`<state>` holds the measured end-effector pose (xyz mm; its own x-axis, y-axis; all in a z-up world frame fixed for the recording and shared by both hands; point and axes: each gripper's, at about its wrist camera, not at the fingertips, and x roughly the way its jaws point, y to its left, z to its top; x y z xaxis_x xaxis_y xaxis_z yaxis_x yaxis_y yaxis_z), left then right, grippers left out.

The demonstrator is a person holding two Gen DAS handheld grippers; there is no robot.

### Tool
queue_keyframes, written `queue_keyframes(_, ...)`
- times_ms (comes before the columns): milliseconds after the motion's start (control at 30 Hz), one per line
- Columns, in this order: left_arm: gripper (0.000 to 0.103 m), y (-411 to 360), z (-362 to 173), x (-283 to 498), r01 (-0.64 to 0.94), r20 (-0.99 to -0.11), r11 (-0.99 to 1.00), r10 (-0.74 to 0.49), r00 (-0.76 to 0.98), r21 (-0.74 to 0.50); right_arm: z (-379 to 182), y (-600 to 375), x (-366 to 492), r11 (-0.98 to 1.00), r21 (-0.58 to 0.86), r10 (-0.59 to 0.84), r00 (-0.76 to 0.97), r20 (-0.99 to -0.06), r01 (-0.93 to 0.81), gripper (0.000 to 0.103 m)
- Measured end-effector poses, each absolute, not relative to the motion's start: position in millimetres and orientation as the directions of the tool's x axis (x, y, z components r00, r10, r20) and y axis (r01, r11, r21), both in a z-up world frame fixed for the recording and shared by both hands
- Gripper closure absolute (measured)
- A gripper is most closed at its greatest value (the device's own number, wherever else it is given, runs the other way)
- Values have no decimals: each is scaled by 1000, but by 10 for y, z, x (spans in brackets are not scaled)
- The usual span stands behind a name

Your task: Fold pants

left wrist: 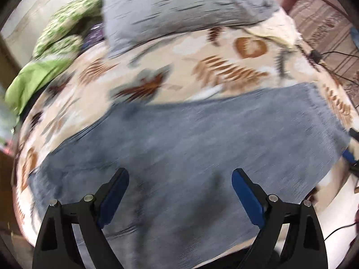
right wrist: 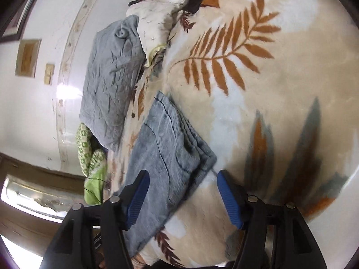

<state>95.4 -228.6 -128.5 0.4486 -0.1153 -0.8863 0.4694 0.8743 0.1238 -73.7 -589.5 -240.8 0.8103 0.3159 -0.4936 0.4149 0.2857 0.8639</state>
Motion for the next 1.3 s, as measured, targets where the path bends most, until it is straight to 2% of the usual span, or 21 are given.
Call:
queue_keyframes(200,9,-3118,-1454,1142,514,-903,850,-130,409,111,-2512,-6030,-604,215,894,348,824,-447,394,33)
queue_keyframes(333,9,-3501,-1661,1195,523,-907,836,-79,414,166,-2511,-6047,-574,210,902,361,827,-430,377,32)
queue_keyframes(433,9,-3617,-1806,1268,503,-906,841,-36,422,201,-2481,-6024,-538,232,908,385,824,-416,350,32)
queue_keyframes(500,5,-3635,-1838,1279,485,-895,848,-30,446,213,-2484,-5995,-493,241,909,397,821,-411,339,32)
queue_keyframes(633,4,-3574,-1796,1306,497,-906,850,-59,420,175,-2467,-5952,-392,269,901,381,822,-424,340,33)
queue_keyframes(667,5,-3544,-1785,1312,497,-910,852,-63,410,165,-2461,-5943,-376,278,897,369,824,-431,344,38)
queue_keyframes(700,5,-3476,-1752,1320,491,-912,857,-64,405,158,-2465,-5936,-349,293,887,353,821,-448,358,54)
queue_keyframes(767,5,-3341,-1704,1326,477,-905,862,-54,423,172,-2545,-5937,-291,280,880,362,807,-466,383,76)
queue_keyframes(800,5,-3241,-1686,1321,465,-900,864,-32,434,194,-2571,-5946,-287,270,879,354,809,-469,392,81)
queue_keyframes(967,4,-2820,-1748,1300,417,-898,879,29,440,232,-2459,-5934,-283,312,862,329,806,-492,399,81)
queue_keyframes(1133,0,-2824,-1821,1405,404,-915,890,36,401,212,-2130,-5851,-175,392,834,298,805,-514,387,81)
queue_keyframes(1200,0,-2782,-1681,1404,434,-926,889,-31,376,147,-1906,-5775,-124,458,809,281,802,-526,370,81)
queue_keyframes(1300,0,-2564,-1478,1357,415,-910,899,-45,411,143,-1590,-5613,-26,546,767,270,797,-540,335,81)
